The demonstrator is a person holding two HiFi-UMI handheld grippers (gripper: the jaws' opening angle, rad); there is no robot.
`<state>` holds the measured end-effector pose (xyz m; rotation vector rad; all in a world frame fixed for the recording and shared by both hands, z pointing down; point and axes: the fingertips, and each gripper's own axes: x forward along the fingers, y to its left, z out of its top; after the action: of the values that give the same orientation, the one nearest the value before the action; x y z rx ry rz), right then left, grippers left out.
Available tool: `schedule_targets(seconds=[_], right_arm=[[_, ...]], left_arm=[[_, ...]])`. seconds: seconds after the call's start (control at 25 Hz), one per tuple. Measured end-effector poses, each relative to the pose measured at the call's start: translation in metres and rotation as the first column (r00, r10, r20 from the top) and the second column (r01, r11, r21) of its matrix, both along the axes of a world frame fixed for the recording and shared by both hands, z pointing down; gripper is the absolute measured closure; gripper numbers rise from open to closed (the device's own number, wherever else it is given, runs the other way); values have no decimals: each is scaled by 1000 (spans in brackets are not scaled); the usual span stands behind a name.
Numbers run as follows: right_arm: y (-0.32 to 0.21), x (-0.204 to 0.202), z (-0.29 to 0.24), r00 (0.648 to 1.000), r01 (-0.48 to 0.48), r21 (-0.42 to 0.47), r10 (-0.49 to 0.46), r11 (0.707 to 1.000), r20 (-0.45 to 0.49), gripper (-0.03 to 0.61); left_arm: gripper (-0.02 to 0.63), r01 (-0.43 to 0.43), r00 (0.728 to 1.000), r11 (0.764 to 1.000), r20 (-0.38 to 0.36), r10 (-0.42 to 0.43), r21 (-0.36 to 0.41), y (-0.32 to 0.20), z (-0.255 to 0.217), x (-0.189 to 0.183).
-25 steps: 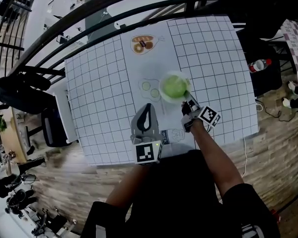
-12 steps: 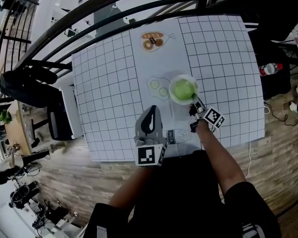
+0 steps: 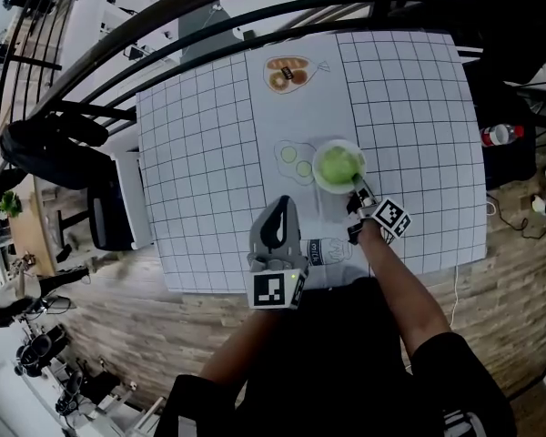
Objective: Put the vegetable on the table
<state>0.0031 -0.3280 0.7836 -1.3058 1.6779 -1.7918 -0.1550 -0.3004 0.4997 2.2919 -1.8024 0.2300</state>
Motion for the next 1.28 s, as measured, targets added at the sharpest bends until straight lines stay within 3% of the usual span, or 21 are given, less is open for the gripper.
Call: schedule_targets(seconds=[0.64,0.76,0.92,1.28], right_arm=[[10,1,16,998,-39,-143,46,989,40,566],[12,3,16,996,-60,-172,71,983,55,525],[19,4,14,996,-55,-188,68,981,65,469],[42,14,3,996,-49,-193,63,980,64,479]], left_arm=[[606,-23,1000,1000,2,23,4,10,-1,21],[606,-19,1000,1000,4,19,1,11,0,20],[606,-5,1000,1000,4,5,-2,14,-2,15],[606,-1,1000,1000,-4,1,21,27,-8,10]])
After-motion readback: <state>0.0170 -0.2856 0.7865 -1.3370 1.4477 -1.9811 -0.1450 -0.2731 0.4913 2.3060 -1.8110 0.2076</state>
